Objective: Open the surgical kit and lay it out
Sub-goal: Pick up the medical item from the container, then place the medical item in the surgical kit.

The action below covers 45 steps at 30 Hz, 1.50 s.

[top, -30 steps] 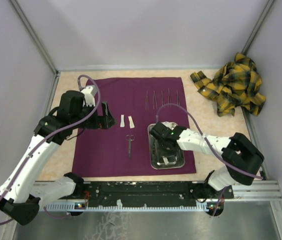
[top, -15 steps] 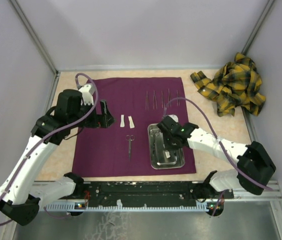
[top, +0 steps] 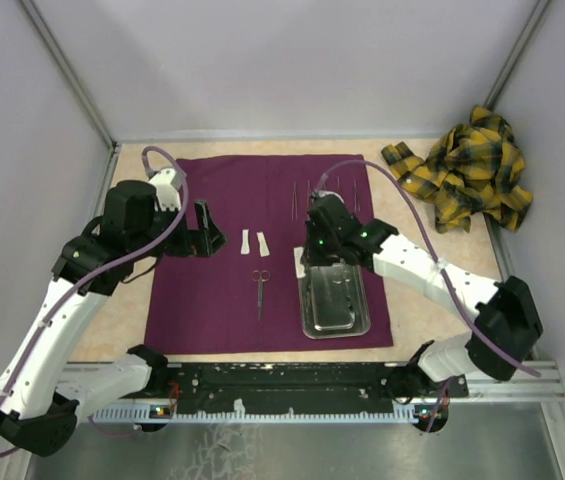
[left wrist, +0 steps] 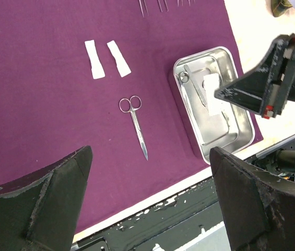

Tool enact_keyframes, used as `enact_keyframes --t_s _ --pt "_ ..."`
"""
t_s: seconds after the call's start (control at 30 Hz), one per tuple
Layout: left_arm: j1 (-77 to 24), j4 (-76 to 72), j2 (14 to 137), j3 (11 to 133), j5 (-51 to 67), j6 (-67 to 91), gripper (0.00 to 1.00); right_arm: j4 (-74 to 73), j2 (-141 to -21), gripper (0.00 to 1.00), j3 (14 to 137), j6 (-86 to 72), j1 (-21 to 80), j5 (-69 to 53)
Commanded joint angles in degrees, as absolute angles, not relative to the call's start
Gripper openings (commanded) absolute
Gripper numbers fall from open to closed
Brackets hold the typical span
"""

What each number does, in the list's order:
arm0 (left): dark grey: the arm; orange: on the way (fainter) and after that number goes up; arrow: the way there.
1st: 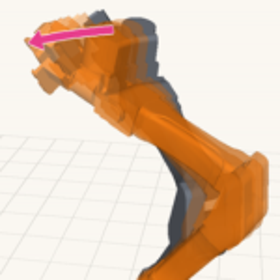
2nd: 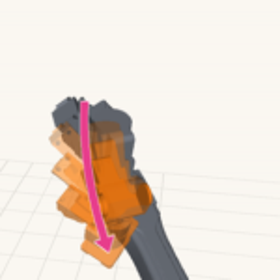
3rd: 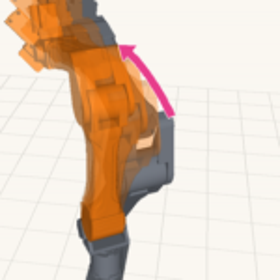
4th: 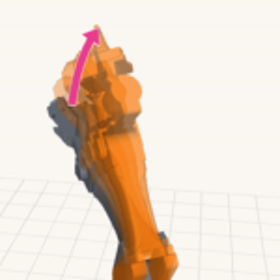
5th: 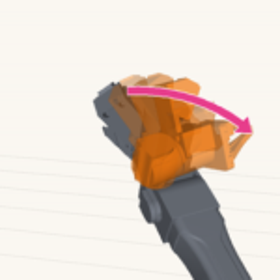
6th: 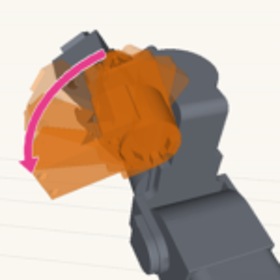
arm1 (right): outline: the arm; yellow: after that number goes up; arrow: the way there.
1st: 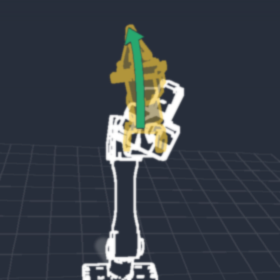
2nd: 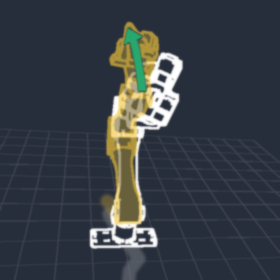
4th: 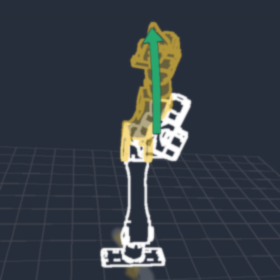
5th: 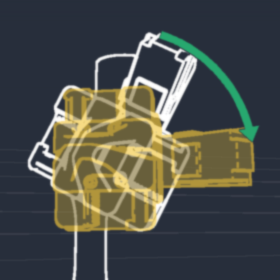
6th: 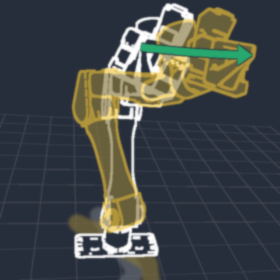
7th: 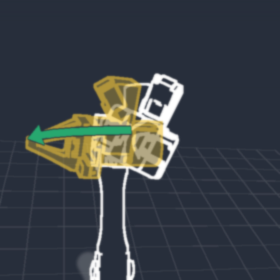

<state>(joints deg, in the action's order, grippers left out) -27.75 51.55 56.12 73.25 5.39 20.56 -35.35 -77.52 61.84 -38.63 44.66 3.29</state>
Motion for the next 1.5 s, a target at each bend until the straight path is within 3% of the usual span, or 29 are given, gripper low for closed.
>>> enact_keyframes --t_s 0.0,0.4,0.73,0.9,1.47 --pt "-27.4 51.7 54.6 75.1 5.6 19.7 0.99 -27.5 -82.9 0.00 68.5 -40.7 44.2 -0.1" --pt "-27.4 53.1 51.7 75.2 5.9 19.4 0.99 -14.8 -105.5 0.00 85.0 -45.3 44.2 -6.0" --pt "-27.4 53.4 50.8 74.9 6.6 19.3 0.99 -3.6 -118.8 0.00 91.5 -51.4 45.1 -8.6" --pt "-27.4 53.3 50.8 74.8 6.6 19.0 1.00 -4.5 -125.3 0.00 98.0 -51.6 46.4 -9.4" --pt "-27.4 53.4 51.0 74.0 5.9 18.1 0.99 -6.8 -132.0 0.00 102.1 -52.1 46.7 -7.2"
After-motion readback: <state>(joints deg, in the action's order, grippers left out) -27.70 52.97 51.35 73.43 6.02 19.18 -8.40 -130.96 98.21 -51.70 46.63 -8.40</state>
